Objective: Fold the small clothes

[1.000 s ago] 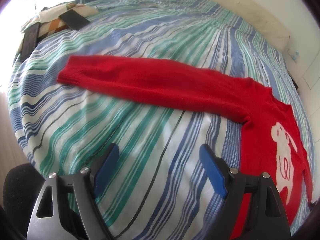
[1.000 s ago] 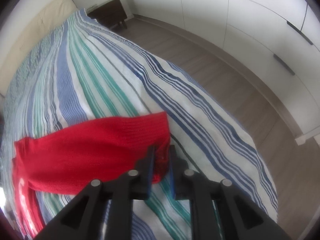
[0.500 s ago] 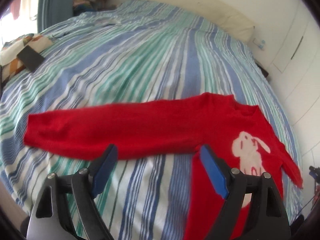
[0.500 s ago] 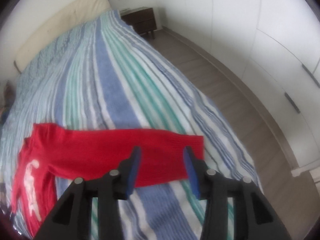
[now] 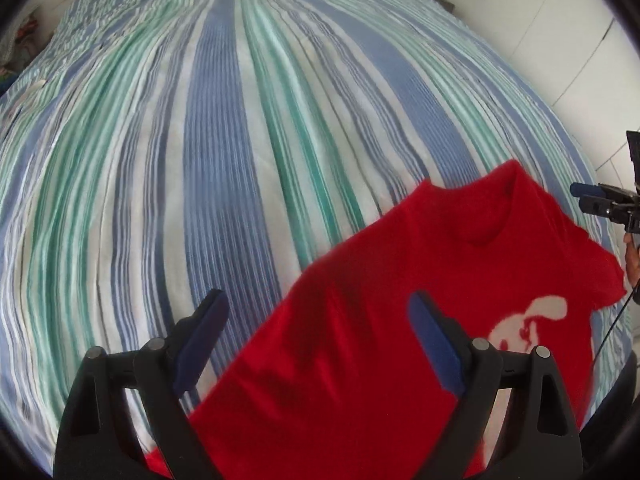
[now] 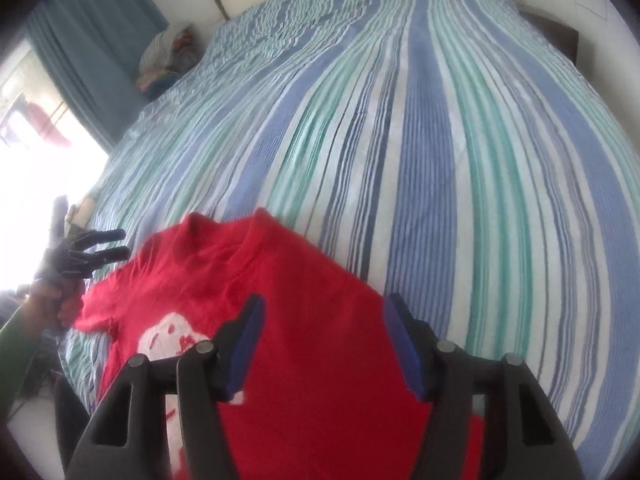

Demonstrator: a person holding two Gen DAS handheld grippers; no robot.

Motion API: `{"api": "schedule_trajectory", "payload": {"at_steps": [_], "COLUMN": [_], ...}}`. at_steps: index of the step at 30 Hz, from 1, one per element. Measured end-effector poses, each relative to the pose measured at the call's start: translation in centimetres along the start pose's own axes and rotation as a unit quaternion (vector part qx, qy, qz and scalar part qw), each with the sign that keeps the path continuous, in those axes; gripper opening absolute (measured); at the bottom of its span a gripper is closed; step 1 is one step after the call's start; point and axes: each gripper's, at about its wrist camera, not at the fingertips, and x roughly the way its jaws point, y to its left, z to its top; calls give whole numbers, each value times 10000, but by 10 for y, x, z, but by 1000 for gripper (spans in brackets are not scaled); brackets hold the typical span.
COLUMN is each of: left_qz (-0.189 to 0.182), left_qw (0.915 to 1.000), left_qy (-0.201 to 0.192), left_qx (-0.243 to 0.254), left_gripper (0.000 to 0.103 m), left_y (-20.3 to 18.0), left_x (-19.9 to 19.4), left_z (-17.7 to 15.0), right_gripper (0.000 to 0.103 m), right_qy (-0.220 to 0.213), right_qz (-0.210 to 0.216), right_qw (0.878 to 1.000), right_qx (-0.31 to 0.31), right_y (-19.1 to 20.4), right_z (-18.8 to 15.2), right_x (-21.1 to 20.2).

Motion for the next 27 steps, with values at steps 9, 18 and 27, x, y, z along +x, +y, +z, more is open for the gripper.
{"api": "schedule_trajectory", "payload": {"at_steps": [9, 18, 27], "left_qz": [200, 1667, 1776], "left_qw": [9978, 9814, 9813], "left_qy": [148, -740, -740], "left_qx": [621, 601, 66], "left_gripper": [5, 4, 65], "left_y": [-24, -38, -20], "left_x": [22, 22, 15], "left_z": [0, -1, 1], "right_gripper": [14, 3, 12], "right_qy": [976, 76, 348], "right_qz": [-154, -1723, -1773], "right_qw": [9924, 9681, 9762], "right_qx": [-728, -1816, -1202], "right_y": [10, 50, 32], "right_z": [28, 36, 41], "right_x": [89, 66, 100]}}
